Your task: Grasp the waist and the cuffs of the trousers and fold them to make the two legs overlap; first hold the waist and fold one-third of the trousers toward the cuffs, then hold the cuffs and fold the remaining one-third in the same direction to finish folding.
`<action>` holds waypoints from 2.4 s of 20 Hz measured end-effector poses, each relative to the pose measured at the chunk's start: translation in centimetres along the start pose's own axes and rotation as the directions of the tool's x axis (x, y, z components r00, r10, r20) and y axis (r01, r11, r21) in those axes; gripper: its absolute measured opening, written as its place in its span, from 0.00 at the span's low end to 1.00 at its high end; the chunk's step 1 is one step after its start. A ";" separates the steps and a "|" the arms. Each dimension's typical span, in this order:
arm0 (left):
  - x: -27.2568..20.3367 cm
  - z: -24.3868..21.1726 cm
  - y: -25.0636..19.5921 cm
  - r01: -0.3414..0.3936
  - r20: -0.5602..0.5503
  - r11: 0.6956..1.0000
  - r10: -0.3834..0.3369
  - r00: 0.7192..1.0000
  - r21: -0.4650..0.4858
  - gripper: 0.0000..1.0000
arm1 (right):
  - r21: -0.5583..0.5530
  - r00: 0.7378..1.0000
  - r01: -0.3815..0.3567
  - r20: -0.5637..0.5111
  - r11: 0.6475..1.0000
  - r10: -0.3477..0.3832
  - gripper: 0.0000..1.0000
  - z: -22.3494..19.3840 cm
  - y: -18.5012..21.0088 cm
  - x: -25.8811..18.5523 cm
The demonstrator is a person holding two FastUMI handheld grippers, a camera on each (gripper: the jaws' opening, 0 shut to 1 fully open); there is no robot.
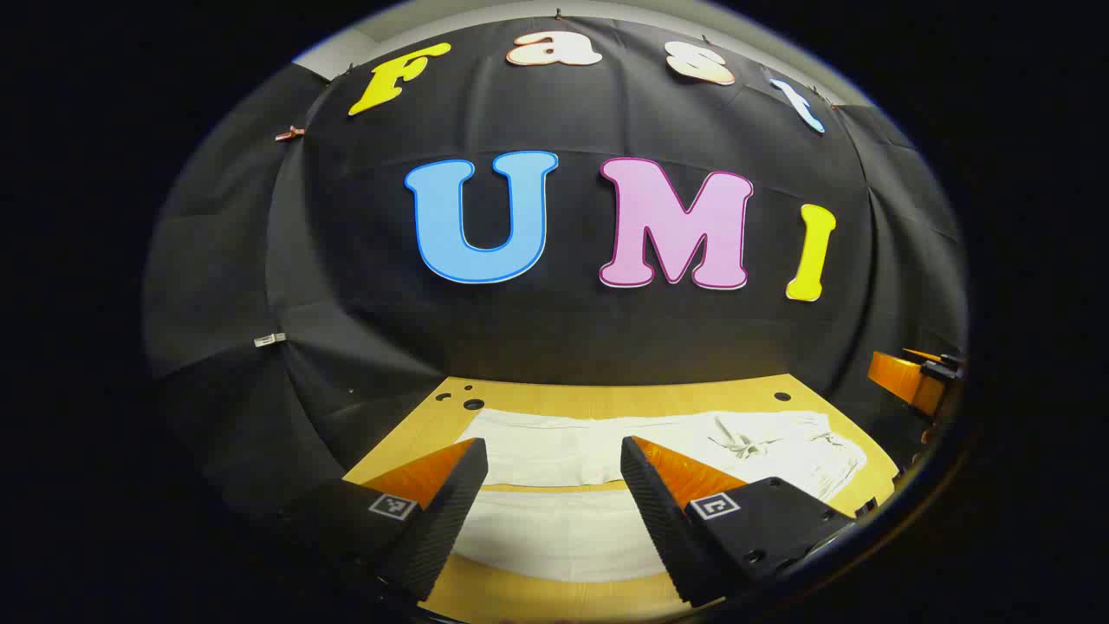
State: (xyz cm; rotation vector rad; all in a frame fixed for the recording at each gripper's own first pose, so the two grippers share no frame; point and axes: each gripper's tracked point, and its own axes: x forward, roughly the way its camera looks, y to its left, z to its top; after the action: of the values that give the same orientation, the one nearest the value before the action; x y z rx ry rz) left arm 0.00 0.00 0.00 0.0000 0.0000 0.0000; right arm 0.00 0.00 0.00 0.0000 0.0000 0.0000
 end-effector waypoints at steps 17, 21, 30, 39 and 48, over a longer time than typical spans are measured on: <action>2.6 1.4 -5.8 0.087 0.033 0.996 -0.086 0.996 -0.002 0.98 | -0.014 1.000 -0.022 -0.002 1.000 0.022 0.99 -0.4 -4.6 2.5; 3.2 1.0 -6.4 0.076 0.025 0.997 -0.076 0.997 -0.007 0.98 | -0.013 0.998 -0.063 -0.032 0.998 0.063 0.98 -1.7 -5.3 3.5; 3.5 -1.4 -5.0 -0.024 -0.029 0.999 0.023 0.999 -0.028 0.98 | -0.191 0.976 -0.156 -0.181 0.969 0.121 0.99 -7.2 -10.0 6.9; 3.4 -4.5 -4.5 -0.086 -0.096 0.996 0.084 0.992 -0.019 0.98 | -0.531 0.905 -0.312 -0.420 0.788 0.075 0.98 -14.9 -17.9 7.7; 3.2 -6.7 -3.6 -0.142 -0.157 0.988 0.132 0.979 -0.054 0.99 | -0.679 0.802 -0.507 -0.597 0.530 0.002 0.98 -22.3 -26.2 4.6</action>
State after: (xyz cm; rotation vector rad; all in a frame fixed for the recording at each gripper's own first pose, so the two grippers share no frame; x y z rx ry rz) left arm 3.25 -3.65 -6.68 -0.0646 0.1534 0.1379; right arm 4.56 -26.17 -22.27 -0.9751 0.5821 0.3252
